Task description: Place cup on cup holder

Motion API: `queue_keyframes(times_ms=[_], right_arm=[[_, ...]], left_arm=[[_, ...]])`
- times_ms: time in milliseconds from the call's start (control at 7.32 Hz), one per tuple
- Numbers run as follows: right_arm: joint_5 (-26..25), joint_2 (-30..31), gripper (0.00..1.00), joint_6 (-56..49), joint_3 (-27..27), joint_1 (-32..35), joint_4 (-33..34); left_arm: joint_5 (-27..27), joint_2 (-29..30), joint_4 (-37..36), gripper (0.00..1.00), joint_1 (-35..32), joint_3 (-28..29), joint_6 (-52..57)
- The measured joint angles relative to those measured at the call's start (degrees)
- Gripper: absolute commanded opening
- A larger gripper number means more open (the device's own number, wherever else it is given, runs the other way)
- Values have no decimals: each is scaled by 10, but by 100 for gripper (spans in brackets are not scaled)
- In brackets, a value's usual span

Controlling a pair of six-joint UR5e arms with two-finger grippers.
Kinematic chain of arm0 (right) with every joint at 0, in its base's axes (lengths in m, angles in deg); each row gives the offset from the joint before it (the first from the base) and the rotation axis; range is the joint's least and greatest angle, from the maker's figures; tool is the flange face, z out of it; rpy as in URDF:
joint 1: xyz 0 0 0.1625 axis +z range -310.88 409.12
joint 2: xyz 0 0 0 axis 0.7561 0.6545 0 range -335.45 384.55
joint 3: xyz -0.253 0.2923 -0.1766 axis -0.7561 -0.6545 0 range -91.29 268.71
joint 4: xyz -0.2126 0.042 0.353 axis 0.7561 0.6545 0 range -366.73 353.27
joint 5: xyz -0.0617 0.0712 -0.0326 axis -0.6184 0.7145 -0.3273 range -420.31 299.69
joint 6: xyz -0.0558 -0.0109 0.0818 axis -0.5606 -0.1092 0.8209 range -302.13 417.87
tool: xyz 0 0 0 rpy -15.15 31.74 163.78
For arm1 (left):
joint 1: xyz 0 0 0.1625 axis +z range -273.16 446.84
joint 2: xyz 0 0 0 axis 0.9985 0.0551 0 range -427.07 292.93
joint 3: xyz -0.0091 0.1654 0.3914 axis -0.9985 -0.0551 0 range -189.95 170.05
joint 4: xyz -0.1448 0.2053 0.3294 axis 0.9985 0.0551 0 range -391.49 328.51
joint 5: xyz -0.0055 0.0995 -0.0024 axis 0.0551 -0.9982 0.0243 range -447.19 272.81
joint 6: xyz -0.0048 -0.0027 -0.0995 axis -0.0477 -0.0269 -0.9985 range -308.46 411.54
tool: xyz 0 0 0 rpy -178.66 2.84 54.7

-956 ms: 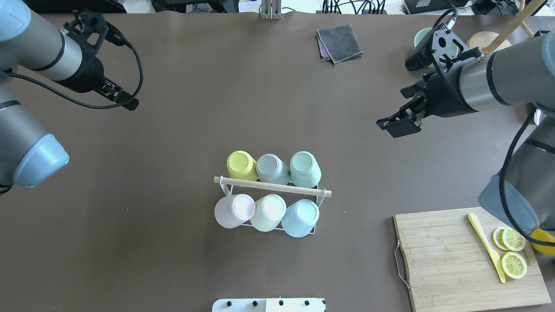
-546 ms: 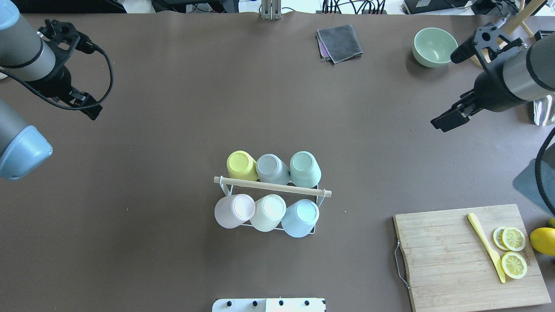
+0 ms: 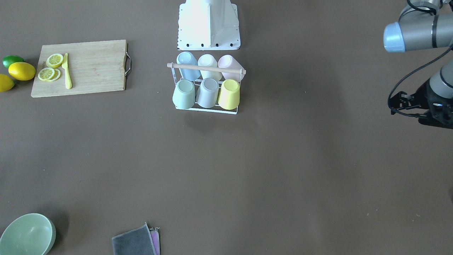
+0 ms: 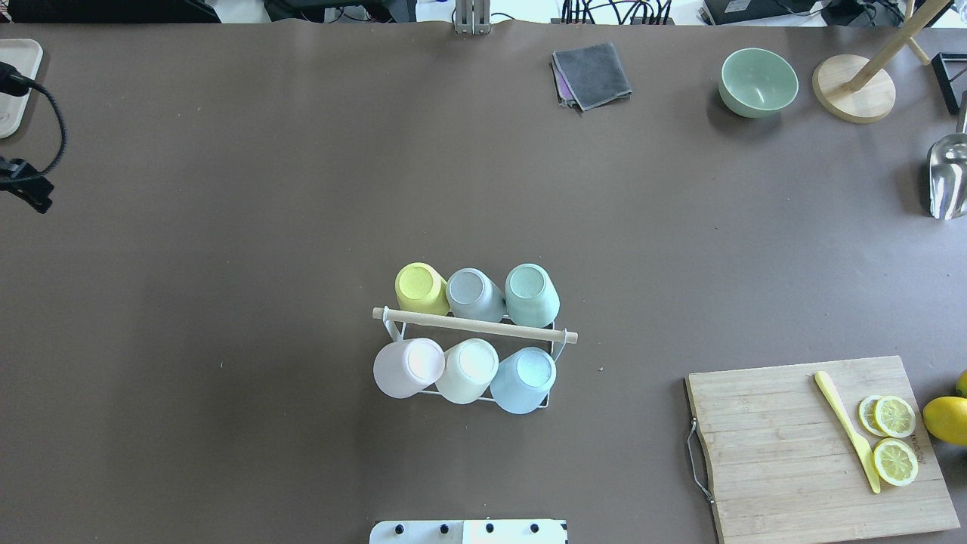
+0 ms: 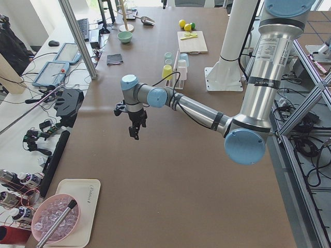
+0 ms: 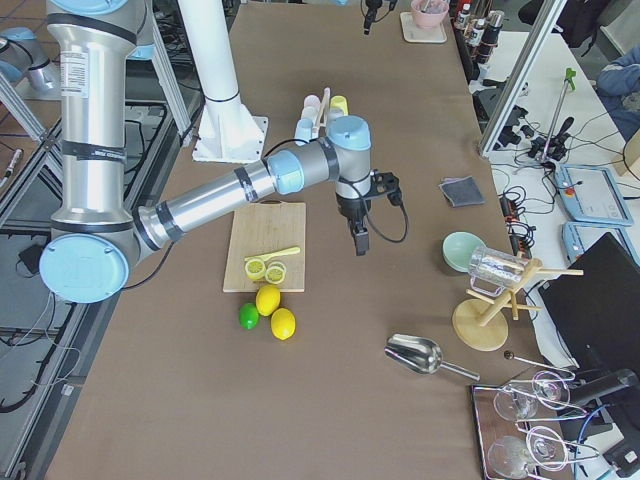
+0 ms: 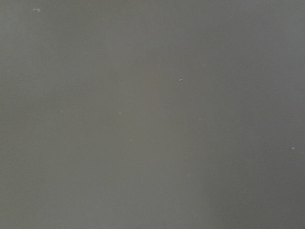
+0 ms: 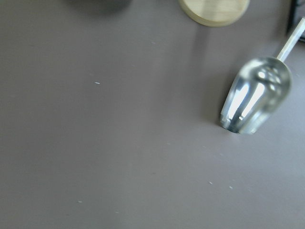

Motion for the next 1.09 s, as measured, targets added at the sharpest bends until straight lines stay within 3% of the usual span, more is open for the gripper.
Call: queue_keyframes(times_ms=[273,546,820,1093], right_arm=[[14,26,100,-28,-87,92,-1],[35,33,100,-87,-167,141,-3],[60,24,100,-79,-210,151,-4],[76,-26,100,-30,-244,145,-4]], left_arm=[[38,-73,94,98,-62,47,44],[63,-130,155,98,-117,67,58],[94,-152,165,98,-155,79,60],[106,-155,163,98,-188,79,59]])
